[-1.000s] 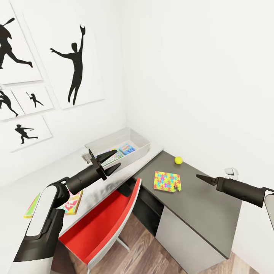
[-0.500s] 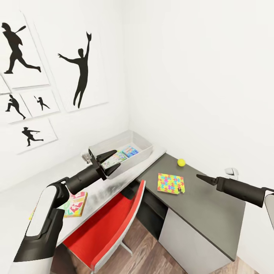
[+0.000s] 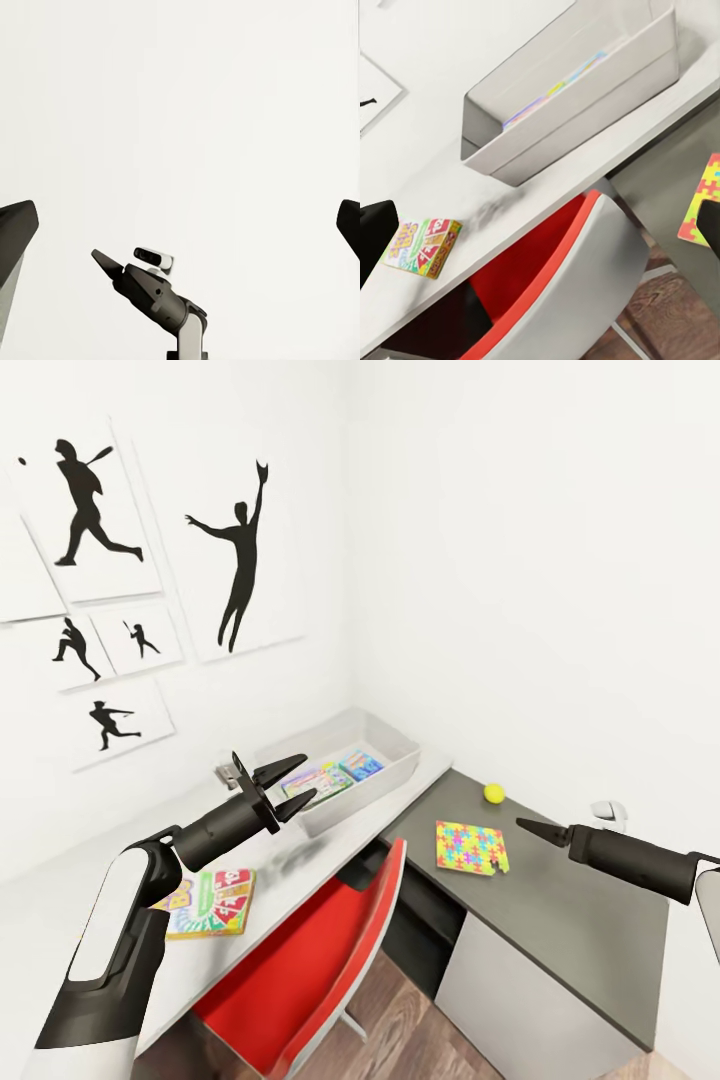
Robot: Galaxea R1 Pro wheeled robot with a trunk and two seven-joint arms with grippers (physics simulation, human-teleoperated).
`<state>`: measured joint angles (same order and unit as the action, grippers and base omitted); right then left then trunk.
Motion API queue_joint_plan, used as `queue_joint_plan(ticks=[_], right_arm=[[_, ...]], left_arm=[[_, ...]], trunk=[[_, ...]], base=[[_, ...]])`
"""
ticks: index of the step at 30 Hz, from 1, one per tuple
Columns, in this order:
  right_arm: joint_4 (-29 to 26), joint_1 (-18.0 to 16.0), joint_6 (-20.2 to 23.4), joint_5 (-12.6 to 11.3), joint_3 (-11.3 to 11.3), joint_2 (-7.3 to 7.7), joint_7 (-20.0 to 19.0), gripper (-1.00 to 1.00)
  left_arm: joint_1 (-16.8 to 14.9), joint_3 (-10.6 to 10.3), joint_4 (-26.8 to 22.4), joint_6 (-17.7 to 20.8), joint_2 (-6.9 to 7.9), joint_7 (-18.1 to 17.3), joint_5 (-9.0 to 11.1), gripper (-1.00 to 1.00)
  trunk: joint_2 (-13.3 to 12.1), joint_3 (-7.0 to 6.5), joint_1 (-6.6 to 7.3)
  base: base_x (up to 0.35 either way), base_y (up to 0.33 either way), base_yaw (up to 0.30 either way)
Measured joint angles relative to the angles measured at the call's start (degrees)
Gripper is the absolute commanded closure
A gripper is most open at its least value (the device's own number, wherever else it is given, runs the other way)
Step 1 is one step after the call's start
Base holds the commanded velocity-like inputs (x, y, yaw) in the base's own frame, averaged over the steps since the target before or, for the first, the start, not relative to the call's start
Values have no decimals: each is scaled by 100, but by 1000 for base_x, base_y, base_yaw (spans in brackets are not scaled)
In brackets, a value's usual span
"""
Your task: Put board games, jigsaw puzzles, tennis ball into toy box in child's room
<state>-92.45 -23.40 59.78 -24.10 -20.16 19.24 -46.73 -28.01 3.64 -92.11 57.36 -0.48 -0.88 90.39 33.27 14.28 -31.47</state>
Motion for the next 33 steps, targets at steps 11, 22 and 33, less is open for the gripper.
queue_joint_plan(ticks=[11, 22, 33], right_arm=[[-1, 0, 0, 1, 0, -1, 73, -100], [-1, 0, -1, 0, 0, 0, 212, -100], [-1, 0, -1, -1, 0, -5, 258, -100]], left_arm=[[2, 2, 0, -2, 0, 0, -2, -100], [3, 3, 0, -2, 2, 0, -6, -100], [3, 4, 0, -1, 7, 10, -9, -100]], trunk=[[0, -103, 0], [0, -207, 0], [0, -310, 0]], base=[[0, 34, 0], [0, 8, 0], [0, 1, 0]])
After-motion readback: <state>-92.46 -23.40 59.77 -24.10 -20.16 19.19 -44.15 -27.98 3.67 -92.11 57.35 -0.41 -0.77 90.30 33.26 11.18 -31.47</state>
